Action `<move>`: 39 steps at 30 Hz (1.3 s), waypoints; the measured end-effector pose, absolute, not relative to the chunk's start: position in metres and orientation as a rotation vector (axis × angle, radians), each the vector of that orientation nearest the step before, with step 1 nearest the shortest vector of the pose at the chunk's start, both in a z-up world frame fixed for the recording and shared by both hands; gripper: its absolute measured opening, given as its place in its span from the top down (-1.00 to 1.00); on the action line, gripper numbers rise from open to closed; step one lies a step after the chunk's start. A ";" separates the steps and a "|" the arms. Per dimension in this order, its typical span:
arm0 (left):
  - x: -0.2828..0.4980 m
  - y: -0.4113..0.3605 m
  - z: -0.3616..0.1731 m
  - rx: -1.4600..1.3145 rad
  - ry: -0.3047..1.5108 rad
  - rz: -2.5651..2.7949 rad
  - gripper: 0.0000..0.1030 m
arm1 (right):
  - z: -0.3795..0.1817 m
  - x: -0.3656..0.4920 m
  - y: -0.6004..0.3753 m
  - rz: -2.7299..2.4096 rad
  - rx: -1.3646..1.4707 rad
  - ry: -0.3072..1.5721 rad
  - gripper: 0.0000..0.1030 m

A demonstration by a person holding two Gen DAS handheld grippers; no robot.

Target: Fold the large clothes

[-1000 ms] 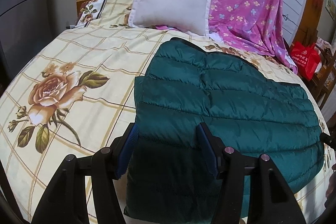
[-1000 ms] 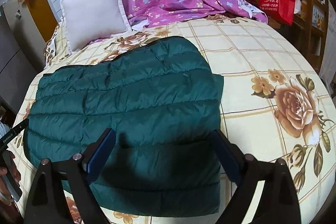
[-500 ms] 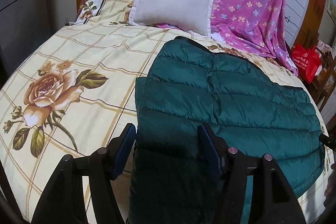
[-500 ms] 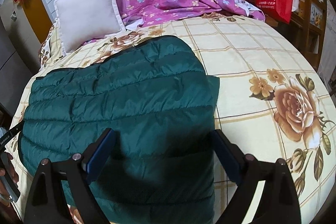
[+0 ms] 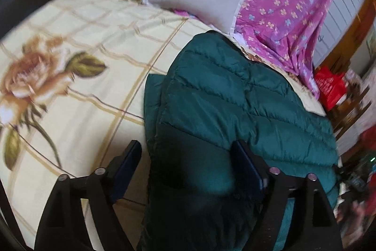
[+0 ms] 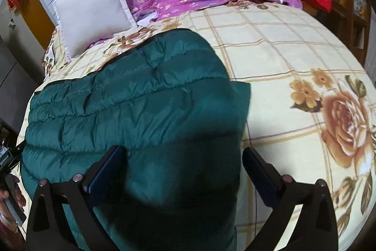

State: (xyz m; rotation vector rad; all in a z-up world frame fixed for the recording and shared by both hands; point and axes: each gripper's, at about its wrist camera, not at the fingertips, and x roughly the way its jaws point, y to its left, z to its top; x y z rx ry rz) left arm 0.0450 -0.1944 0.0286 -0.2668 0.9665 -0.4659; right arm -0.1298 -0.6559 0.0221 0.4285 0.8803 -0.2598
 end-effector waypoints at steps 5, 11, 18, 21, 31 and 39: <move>0.055 -0.190 0.015 -0.352 1.000 -0.515 -0.38 | 0.015 -0.115 -0.661 -0.210 0.424 0.898 -0.99; 0.067 -0.183 0.000 -0.482 1.055 -0.577 -0.52 | 0.007 -0.107 -0.668 -0.153 0.463 0.901 -0.99; 0.070 -0.190 0.001 -0.447 1.061 -0.606 -0.56 | 0.005 -0.102 -0.673 -0.121 0.469 0.914 -0.99; 0.071 -0.195 0.002 -0.433 1.066 -0.620 -0.56 | 0.001 -0.102 -0.673 -0.119 0.486 0.902 -0.99; 0.050 -0.204 0.020 -0.357 1.007 -0.679 0.43 | 0.015 -0.115 -0.652 -0.094 0.456 0.854 -0.26; 0.016 -0.184 0.053 -0.349 0.989 -0.731 0.74 | 0.059 -0.157 -0.633 -0.027 0.452 0.789 0.39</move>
